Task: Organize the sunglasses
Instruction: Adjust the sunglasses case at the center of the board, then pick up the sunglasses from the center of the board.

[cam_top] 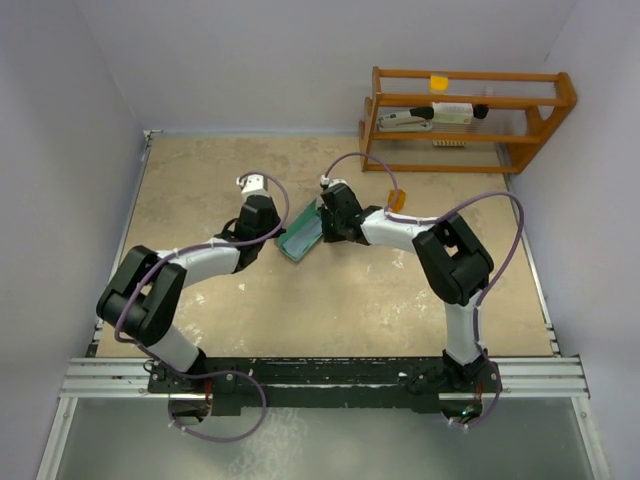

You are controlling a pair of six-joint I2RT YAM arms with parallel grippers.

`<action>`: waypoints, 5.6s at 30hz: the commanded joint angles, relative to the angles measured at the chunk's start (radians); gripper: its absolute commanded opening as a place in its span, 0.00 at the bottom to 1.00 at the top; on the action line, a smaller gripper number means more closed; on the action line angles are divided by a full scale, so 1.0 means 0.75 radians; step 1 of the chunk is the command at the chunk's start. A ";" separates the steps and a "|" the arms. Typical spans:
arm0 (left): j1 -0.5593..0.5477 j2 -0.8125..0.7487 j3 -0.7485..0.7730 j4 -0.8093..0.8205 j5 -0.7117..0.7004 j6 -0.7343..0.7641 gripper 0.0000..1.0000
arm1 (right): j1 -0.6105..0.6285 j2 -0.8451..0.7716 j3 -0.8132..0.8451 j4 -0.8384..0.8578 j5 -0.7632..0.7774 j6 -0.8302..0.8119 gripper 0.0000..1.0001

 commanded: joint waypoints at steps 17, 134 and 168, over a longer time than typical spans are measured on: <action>-0.091 -0.120 -0.099 0.020 -0.014 -0.063 0.00 | -0.020 0.076 0.123 -0.080 0.027 -0.057 0.00; -0.134 -0.186 -0.145 -0.024 -0.040 -0.073 0.10 | -0.650 -0.159 -0.083 0.023 -0.150 0.074 0.41; -0.134 -0.177 -0.146 -0.012 -0.027 -0.081 0.10 | -0.648 -0.239 -0.157 0.062 -0.167 0.075 0.00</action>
